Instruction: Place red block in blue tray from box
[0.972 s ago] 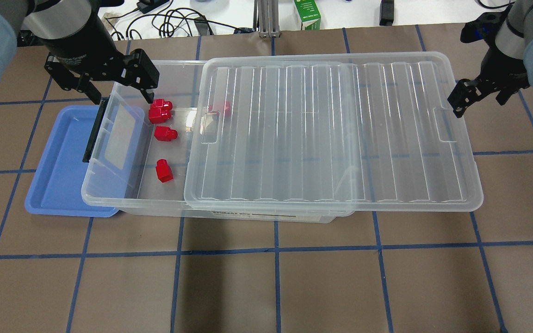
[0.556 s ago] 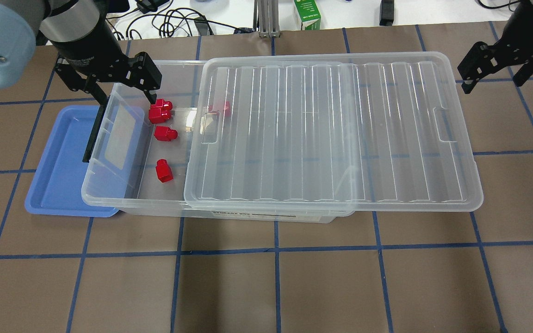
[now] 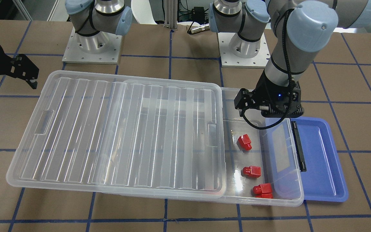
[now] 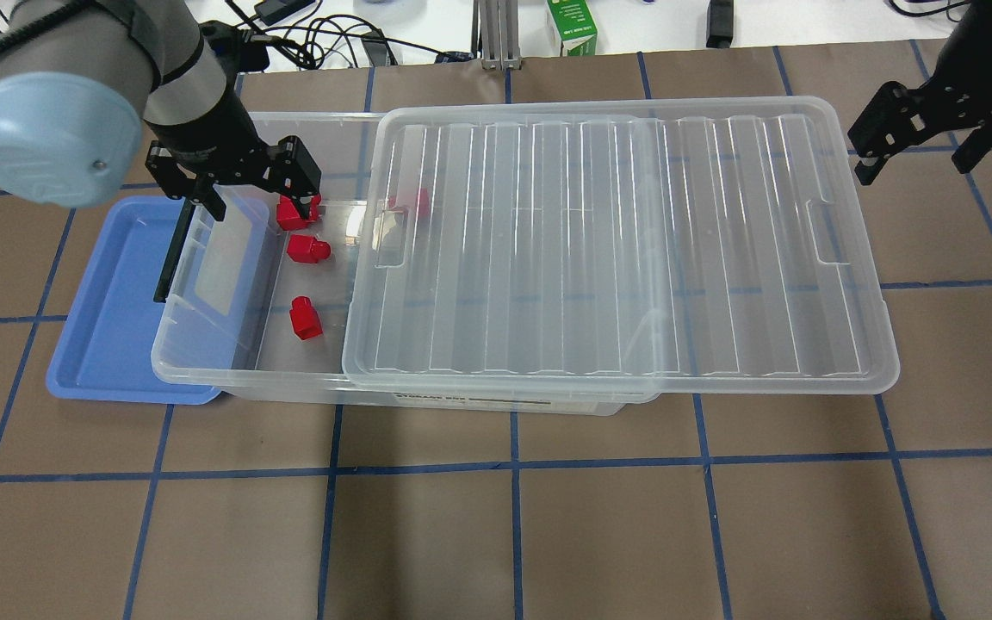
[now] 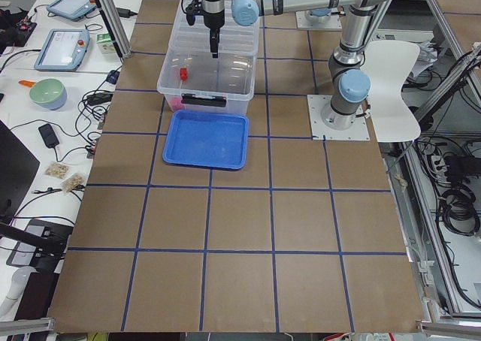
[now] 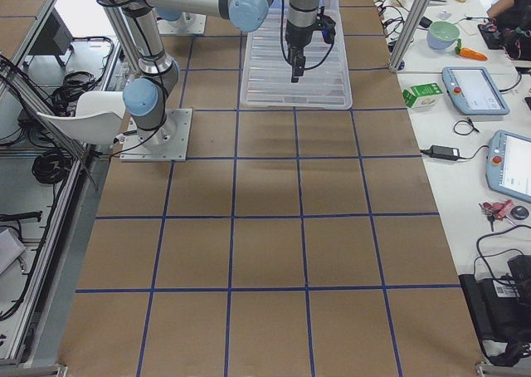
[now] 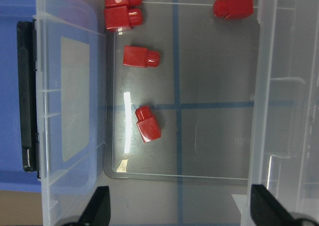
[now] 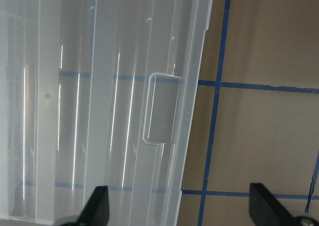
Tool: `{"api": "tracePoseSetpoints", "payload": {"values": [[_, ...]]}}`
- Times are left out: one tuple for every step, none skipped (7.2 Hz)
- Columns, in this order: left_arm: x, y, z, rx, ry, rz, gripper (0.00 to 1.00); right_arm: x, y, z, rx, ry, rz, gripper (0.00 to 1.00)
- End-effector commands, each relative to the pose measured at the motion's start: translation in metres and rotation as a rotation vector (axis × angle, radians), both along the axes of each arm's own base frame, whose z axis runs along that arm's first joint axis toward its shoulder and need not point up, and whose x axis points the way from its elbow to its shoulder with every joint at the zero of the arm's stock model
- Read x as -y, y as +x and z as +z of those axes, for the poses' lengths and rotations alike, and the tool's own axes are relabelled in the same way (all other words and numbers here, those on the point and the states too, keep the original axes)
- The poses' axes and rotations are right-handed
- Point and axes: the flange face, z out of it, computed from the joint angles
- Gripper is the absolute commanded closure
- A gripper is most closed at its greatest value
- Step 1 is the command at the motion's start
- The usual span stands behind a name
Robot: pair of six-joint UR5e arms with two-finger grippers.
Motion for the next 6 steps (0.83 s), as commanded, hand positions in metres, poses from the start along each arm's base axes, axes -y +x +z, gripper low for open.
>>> {"api": "tracePoseSetpoints", "payload": {"values": [[0.009,0.003,-0.046,-0.008,-0.019,0.076,0.0,0.0,0.018,0.001,0.007,-0.004,0.002,0.0],[0.01,0.003,-0.055,-0.005,-0.017,0.07,0.0,-0.001,0.04,0.001,0.002,-0.007,-0.027,0.0],[0.009,0.012,-0.064,-0.003,0.001,0.082,0.0,-0.003,0.062,0.001,-0.001,-0.006,-0.039,0.0],[0.01,0.025,-0.075,-0.006,0.024,0.108,0.0,-0.005,0.069,-0.003,0.004,0.002,-0.032,0.0],[0.005,0.021,-0.089,-0.006,0.042,0.113,0.0,-0.006,0.068,-0.003,0.0,0.003,-0.031,0.0],[-0.001,0.018,-0.103,-0.007,0.045,0.118,0.0,-0.005,0.067,-0.005,-0.009,0.007,-0.029,0.0]]}}
